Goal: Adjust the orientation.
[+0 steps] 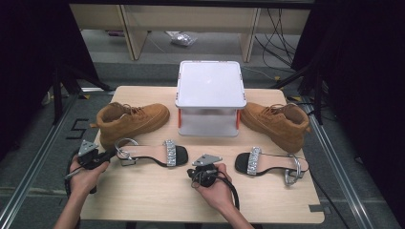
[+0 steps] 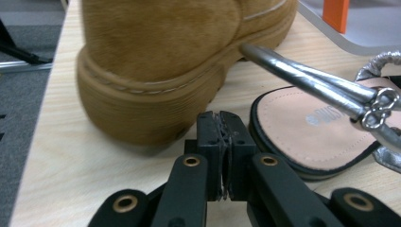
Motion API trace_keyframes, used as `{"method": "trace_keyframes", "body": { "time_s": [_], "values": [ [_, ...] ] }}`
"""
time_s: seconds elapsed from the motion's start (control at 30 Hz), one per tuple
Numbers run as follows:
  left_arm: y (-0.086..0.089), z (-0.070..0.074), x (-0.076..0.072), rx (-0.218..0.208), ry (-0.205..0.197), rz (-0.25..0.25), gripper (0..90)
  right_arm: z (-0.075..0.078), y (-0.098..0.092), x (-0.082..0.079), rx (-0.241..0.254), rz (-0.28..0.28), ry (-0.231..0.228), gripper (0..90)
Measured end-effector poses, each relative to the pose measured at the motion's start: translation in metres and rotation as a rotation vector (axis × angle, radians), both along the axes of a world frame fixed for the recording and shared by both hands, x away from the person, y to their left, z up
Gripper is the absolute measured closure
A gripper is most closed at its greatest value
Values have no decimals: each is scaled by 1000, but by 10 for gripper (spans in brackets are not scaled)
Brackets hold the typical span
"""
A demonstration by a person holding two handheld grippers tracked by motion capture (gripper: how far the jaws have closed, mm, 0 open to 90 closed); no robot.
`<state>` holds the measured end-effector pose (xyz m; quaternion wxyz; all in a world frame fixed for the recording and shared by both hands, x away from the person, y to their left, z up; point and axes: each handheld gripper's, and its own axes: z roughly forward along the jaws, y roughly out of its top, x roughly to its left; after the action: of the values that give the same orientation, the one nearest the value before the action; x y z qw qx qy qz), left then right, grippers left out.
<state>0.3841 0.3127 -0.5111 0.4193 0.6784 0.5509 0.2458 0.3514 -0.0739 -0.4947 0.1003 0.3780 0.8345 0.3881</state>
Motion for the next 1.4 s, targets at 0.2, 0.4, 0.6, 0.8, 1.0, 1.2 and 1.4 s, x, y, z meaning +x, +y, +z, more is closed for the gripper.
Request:
{"method": "trace_keyframes", "body": {
  "time_s": [0.2, 0.4, 0.6, 0.8, 1.0, 1.2, 1.4],
  "values": [
    [-3, -3, 3, -2, 21, -22, 889, 0, -7, -2, 1, -9, -2, 888],
    [-3, -3, -6, -29, 28, -74, 893, 0, -14, -2, 0, -21, -10, 885],
    [-17, -3, -32, -25, 32, -161, 893, -1, -20, 0, -10, -36, -4, 887],
    [-47, -5, -59, -49, 55, -312, 892, -3, -18, -1, -11, -30, 1, 886],
    [-46, -1, -63, -85, 47, -286, 879, -1, -18, -2, -11, -38, 6, 889],
    [-53, -8, -42, -70, 81, -261, 882, -4, 2, -4, 43, -13, 52, 900],
    [-66, -9, -44, -83, 83, -320, 888, -8, 22, -5, 64, 15, 61, 900]
  ]
}}
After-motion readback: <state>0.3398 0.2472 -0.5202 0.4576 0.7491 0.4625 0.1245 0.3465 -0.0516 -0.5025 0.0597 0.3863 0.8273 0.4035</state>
